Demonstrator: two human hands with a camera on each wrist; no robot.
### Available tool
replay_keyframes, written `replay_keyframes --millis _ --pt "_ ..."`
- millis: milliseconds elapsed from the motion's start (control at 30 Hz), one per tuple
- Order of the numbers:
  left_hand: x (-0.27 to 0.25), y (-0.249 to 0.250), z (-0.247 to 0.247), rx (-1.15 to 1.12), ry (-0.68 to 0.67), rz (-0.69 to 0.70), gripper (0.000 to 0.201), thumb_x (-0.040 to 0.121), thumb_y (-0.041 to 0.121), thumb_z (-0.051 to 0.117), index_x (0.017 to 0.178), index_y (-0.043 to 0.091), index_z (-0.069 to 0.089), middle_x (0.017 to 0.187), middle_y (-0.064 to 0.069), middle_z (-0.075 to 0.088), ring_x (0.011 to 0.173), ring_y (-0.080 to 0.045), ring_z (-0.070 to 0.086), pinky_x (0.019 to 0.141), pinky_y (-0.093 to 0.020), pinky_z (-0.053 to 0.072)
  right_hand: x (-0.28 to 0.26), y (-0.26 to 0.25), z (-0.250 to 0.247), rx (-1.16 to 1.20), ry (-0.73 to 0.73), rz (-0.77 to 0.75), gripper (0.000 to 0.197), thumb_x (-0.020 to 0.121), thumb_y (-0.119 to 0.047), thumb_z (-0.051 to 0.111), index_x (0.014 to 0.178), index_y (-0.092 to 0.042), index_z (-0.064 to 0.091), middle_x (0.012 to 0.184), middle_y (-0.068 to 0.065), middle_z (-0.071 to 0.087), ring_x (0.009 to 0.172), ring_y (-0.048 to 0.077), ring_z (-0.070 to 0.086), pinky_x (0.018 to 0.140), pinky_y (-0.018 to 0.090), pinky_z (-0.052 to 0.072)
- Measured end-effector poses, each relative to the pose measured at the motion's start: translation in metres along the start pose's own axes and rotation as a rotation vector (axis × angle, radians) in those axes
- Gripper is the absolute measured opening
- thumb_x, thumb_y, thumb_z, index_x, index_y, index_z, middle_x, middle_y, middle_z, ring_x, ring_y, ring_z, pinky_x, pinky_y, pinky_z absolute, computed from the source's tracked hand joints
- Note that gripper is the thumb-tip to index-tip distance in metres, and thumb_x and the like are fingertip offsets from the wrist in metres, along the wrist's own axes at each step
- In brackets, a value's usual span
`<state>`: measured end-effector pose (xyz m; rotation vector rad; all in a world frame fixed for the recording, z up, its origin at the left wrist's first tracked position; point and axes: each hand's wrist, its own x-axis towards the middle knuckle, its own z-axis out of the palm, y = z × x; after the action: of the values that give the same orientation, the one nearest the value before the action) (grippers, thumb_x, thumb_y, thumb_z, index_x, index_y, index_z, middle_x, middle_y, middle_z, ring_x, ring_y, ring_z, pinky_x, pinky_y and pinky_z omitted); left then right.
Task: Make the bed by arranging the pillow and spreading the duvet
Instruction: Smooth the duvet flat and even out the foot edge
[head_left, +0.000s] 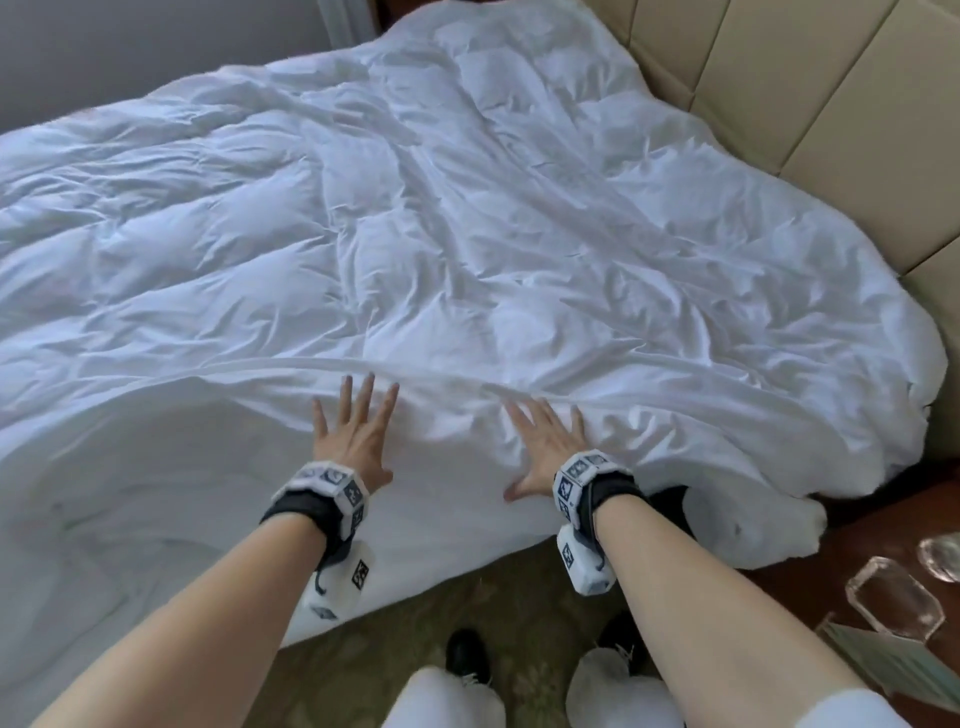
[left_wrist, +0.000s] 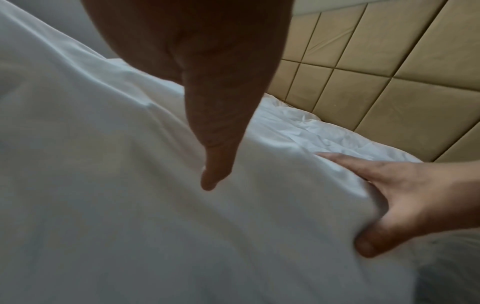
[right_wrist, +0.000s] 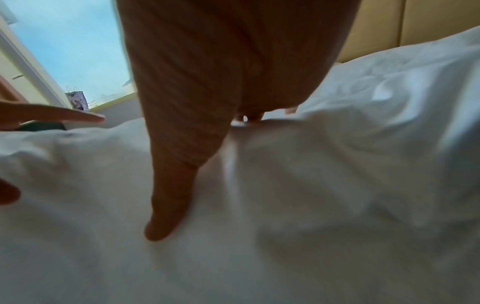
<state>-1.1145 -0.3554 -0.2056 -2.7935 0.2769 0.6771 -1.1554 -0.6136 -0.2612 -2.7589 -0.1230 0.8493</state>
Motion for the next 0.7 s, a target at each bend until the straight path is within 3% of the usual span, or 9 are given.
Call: replay_keyframes --millis 67,133,200,267,333,400,567,633,700 --pt "0.016 -0.02 0.009 0.018 0.01 -0.029 0.126 0.072 0.046 0.076 0.151 0.032 -0.022 0.16 -0.003 -0.026 0.148 -0.029 -0.024 0.116 -0.064 -0.006 0.018 -0.011 0.004 -0.005 0.038 0.023 0.132 0.064 -0.058 0.081 0.155 -0.032 -0.011 0.165 -0.001 0.002 0.153 0.022 0.0 0.117 0.061 -0.002" --pt "0.027 -0.036 0.021 0.009 -0.01 -0.029 0.134 0.065 0.049 0.081 0.151 0.032 -0.02 0.163 -0.002 -0.016 0.15 -0.028 -0.017 0.115 -0.065 -0.009 0.029 -0.02 0.005 -0.07 0.073 0.026 0.113 0.067 -0.055 0.08 0.154 -0.026 0.015 0.164 -0.002 0.01 0.153 0.021 0.002 0.12 0.058 0.003" --pt "0.031 -0.044 0.032 -0.017 -0.036 -0.015 0.129 0.062 0.052 0.082 0.154 0.029 -0.007 0.162 -0.003 0.012 0.151 -0.024 0.008 0.113 -0.065 -0.006 0.034 -0.025 0.008 -0.084 0.087 -0.013 0.076 0.071 -0.052 0.078 0.135 -0.026 0.046 0.151 0.0 0.04 0.145 0.023 0.029 0.117 0.049 0.022" --pt "0.024 -0.043 0.036 0.022 -0.044 0.021 0.096 0.072 0.05 0.075 0.15 0.026 0.024 0.145 -0.003 0.045 0.138 -0.022 0.041 0.116 -0.06 0.014 0.029 -0.029 0.012 -0.028 0.034 -0.013 0.042 0.079 -0.045 0.075 0.112 -0.025 0.06 0.121 0.002 0.064 0.118 0.027 0.058 0.098 0.039 0.042" --pt "0.008 -0.041 0.036 0.066 -0.056 0.083 0.048 0.085 0.033 0.065 0.13 0.022 0.053 0.127 -0.007 0.062 0.12 -0.027 0.059 0.105 -0.046 0.042 0.013 -0.037 0.013 -0.003 -0.032 0.014 0.03 0.084 -0.04 0.071 0.107 -0.024 0.063 0.111 0.004 0.068 0.104 0.03 0.064 0.084 0.035 0.049" --pt "-0.016 -0.037 0.041 0.053 -0.13 0.119 0.029 0.088 0.018 0.057 0.116 0.015 0.063 0.119 -0.011 0.066 0.112 -0.031 0.063 0.093 -0.04 0.05 -0.01 -0.044 0.016 0.008 -0.092 0.033 0.024 0.085 -0.034 0.067 0.107 -0.024 0.067 0.108 0.006 0.068 0.099 0.03 0.064 0.08 0.032 0.05" --pt "-0.097 -0.021 0.088 0.013 -0.355 0.174 0.028 0.085 0.027 0.058 0.109 0.015 0.065 0.113 -0.008 0.068 0.108 -0.028 0.064 0.089 -0.035 0.052 -0.087 -0.057 0.051 0.046 -0.259 0.082 0.022 0.084 -0.025 0.064 0.105 -0.023 0.069 0.106 0.005 0.064 0.099 0.028 0.064 0.08 0.03 0.049" --pt "-0.116 -0.017 0.112 -0.051 -0.397 0.152 0.029 0.082 0.034 0.06 0.107 0.019 0.065 0.109 -0.005 0.068 0.104 -0.027 0.064 0.088 -0.034 0.053 -0.101 -0.057 0.067 0.029 -0.323 0.075 0.004 0.085 -0.021 0.065 0.081 -0.022 0.063 0.087 0.002 0.059 0.085 0.025 0.06 0.066 0.027 0.046" --pt "-0.134 -0.015 0.125 -0.163 -0.478 0.12 0.033 0.08 0.043 0.063 0.105 0.022 0.06 0.103 0.0 0.065 0.094 -0.023 0.062 0.081 -0.031 0.052 -0.113 -0.054 0.076 0.006 -0.394 0.048 0.032 0.084 -0.022 0.067 0.06 -0.02 0.045 0.065 -0.001 0.047 0.07 0.022 0.051 0.055 0.025 0.038"
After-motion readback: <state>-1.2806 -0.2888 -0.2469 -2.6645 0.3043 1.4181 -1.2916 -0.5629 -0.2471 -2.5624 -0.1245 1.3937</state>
